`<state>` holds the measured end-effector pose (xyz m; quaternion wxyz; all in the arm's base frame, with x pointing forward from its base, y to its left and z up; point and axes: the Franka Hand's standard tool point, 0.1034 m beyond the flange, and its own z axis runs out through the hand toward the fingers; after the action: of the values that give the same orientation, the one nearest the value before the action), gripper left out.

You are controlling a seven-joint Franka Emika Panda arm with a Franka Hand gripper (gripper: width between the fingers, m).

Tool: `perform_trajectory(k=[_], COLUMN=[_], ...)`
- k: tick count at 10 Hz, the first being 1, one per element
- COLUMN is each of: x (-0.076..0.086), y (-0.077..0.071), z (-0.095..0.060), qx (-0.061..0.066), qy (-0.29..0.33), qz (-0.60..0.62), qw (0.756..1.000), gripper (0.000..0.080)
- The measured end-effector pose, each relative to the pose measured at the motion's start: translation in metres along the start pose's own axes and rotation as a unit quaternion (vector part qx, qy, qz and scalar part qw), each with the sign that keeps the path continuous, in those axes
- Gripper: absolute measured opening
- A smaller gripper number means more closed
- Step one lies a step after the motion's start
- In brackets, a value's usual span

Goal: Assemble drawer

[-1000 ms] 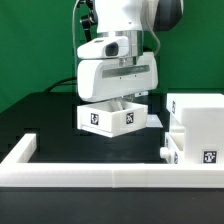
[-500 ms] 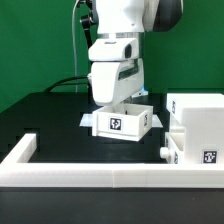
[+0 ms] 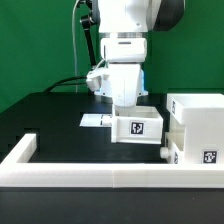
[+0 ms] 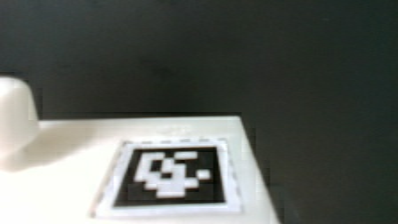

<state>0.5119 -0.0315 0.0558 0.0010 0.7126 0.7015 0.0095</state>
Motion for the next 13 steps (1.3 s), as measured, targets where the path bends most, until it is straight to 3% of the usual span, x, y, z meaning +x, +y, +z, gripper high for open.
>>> perform_trajectory(k=[4,7,8,13], x=[0.007,0.006,0.007,0.020], y=[0.035,0.035,0.033,0.034], z=[-0.005,-0.005,-0.003,-0.003], qx=[0.005,0.005,0.011,0.011], qy=[0.002,0.002,0.002,0.006], qz=[0.000,0.008,0.006,-0.007], qw=[1.000,1.000,1.000,1.000], gripper=[0.0042,0.0042,0.0042,0.0042])
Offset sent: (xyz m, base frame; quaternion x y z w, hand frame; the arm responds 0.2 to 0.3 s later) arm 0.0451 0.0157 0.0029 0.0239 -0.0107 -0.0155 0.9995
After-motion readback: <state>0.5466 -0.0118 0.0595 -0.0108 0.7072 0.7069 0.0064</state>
